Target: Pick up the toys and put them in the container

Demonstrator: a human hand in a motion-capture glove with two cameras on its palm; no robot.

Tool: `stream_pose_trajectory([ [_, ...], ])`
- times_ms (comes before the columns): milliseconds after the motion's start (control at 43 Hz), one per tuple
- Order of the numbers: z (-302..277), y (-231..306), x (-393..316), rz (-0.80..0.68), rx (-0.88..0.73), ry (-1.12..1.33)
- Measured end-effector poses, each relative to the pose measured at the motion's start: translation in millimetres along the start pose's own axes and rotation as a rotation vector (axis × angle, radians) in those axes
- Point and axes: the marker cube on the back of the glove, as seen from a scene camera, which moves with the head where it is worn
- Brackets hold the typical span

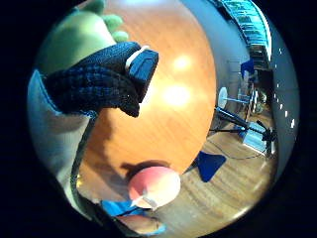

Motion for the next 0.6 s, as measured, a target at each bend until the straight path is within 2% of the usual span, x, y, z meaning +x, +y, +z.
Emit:
stream_pose_trajectory([
  [163, 17, -13, -7, 0.05, 0.028, -0.072],
  [302, 13, -13, -8, 0.01, 0.099, -0.03],
  [395, -4, -7, -9, 0.005, 0.154, -0.058],
  [511, -31, 5, -6, 0.127, 0.2, 0.032],
  [604, -65, 29, -13, 0.081, 0.249, 0.01],
])
